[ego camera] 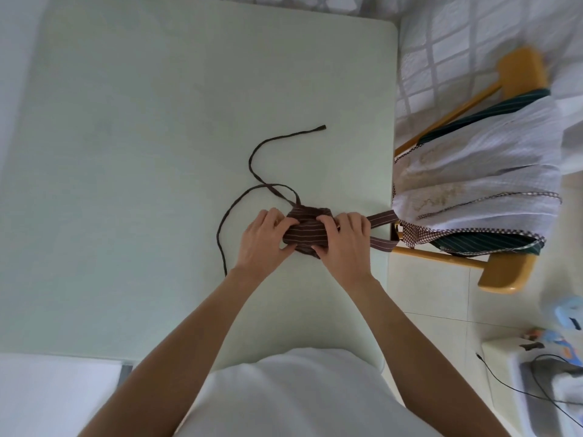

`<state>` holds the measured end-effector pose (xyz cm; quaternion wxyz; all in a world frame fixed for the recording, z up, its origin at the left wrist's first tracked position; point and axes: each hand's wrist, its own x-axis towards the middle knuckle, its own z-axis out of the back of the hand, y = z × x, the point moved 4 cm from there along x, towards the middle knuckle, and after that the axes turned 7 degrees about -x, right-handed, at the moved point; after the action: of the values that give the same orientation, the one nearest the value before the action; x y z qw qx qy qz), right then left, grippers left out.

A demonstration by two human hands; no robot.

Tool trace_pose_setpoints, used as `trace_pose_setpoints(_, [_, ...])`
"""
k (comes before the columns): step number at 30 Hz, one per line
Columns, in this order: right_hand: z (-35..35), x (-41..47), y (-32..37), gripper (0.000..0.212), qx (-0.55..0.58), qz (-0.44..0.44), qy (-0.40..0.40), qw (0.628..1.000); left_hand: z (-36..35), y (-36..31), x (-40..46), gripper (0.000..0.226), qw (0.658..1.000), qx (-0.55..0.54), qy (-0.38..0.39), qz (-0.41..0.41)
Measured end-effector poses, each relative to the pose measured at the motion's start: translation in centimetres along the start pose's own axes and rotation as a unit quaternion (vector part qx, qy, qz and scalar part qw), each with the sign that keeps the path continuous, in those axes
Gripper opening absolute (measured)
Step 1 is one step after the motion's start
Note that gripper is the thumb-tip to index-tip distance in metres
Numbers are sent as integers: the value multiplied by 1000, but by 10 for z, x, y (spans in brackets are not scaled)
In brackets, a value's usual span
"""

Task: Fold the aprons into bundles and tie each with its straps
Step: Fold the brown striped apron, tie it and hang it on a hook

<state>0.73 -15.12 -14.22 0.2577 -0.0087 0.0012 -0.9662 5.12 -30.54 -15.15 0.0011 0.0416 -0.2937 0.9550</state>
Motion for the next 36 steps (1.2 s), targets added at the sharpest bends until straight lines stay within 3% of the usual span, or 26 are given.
trace_pose_setpoints(3, [-9,-14,-4,61,26,50,20,998,-8,2,-8,36,997,2,40,-61])
trace_pose_setpoints(6, [-21,-20,-5,62,49,92,47,993,-17,12,-16,39,993,-41,97,-56])
trace_pose_setpoints(15, [-19,-8,-14,40,173,21,43,984,-19,18,-1,48,982,-96,159,-32])
trace_pose_setpoints(17, [-3,-4,-18,37,293,-18,73,953,-7,17,8,43,950,-249,181,55])
trace_pose_setpoints(20, [31,5,-18,36,494,-134,120,851,21,-1,25,34,846,-490,126,166])
trace_pose_setpoints(22, [48,15,-19,34,542,-176,92,817,34,-15,36,36,792,-571,78,204])
trace_pose_setpoints(23, [53,19,-20,33,548,-195,85,809,37,-20,39,34,780,-582,65,222])
trace_pose_setpoints(24, [55,23,-21,32,552,-219,80,800,39,-22,39,29,783,-570,57,243])
trace_pose_setpoints(28, [50,25,-36,42,535,-335,36,775,36,-12,20,10,860,-413,9,300])
trace_pose_setpoints(30, [50,21,-40,41,471,-342,3,813,36,-14,8,7,896,-329,31,296])
trace_pose_setpoints(32, [57,18,-40,40,364,-299,-31,882,36,-18,-1,11,960,-130,76,237])
trace_pose_setpoints(33, [62,15,-37,38,287,-254,-47,923,37,-20,-5,16,976,-37,81,198])
trace_pose_setpoints(35, [65,11,-28,38,113,-137,-80,981,40,-26,-10,19,990,17,63,126])
trace_pose_setpoints(36, [63,8,-25,41,41,-85,-90,991,41,-29,-11,19,994,9,58,93])
